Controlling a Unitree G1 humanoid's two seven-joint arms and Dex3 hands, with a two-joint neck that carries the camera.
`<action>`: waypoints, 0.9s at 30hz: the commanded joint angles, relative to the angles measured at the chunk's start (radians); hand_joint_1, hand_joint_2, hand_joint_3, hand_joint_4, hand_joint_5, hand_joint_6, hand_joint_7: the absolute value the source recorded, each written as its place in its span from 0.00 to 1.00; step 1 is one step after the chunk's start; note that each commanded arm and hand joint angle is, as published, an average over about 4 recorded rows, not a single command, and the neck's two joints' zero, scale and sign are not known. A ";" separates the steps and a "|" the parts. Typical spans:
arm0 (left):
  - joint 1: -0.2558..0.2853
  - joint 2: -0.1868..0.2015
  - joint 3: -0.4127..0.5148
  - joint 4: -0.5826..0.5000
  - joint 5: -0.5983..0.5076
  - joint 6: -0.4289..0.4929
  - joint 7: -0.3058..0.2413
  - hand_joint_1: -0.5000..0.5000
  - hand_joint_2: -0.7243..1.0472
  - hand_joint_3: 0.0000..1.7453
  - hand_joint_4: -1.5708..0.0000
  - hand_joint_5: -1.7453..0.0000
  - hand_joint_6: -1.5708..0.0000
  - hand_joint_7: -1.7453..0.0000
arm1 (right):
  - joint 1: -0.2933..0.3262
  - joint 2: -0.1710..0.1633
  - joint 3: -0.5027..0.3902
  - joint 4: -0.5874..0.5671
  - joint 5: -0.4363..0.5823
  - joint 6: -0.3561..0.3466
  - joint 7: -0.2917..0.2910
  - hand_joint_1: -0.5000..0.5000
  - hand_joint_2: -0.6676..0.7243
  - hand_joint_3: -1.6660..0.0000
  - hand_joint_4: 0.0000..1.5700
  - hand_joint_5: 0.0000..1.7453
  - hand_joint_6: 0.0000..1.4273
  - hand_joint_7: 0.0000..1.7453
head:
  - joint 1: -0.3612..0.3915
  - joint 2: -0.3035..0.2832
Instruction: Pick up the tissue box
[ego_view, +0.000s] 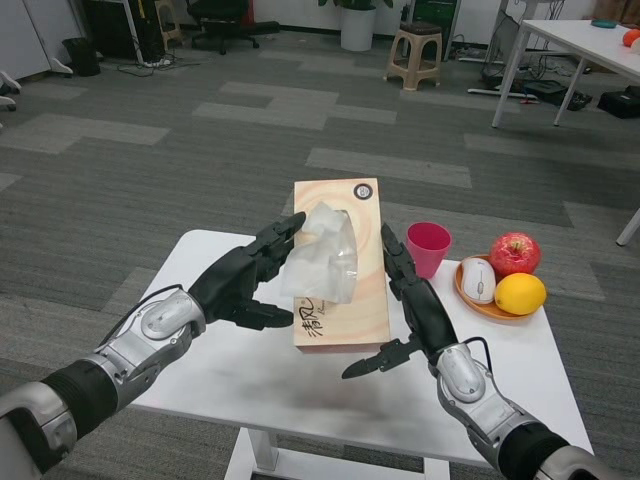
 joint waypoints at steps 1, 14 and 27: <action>-0.012 -0.017 0.008 -0.035 -0.008 -0.018 -0.004 1.00 0.95 0.03 1.00 1.00 1.00 1.00 | 0.007 0.012 0.017 -0.018 -0.010 -0.007 0.023 0.08 0.36 0.90 0.02 0.00 0.00 0.00 | 0.000 0.001; -0.012 -0.016 0.004 -0.037 -0.009 -0.018 -0.004 1.00 0.95 0.03 1.00 1.00 1.00 1.00 | 0.008 0.012 0.019 -0.019 -0.010 -0.007 0.023 0.08 0.36 0.90 0.02 0.00 0.00 0.00 | -0.001 0.001; -0.012 -0.016 0.004 -0.037 -0.009 -0.018 -0.004 1.00 0.95 0.00 1.00 1.00 1.00 1.00 | 0.008 0.012 0.019 -0.022 -0.010 -0.007 0.023 0.08 0.36 0.90 0.02 0.00 0.00 0.00 | -0.001 0.001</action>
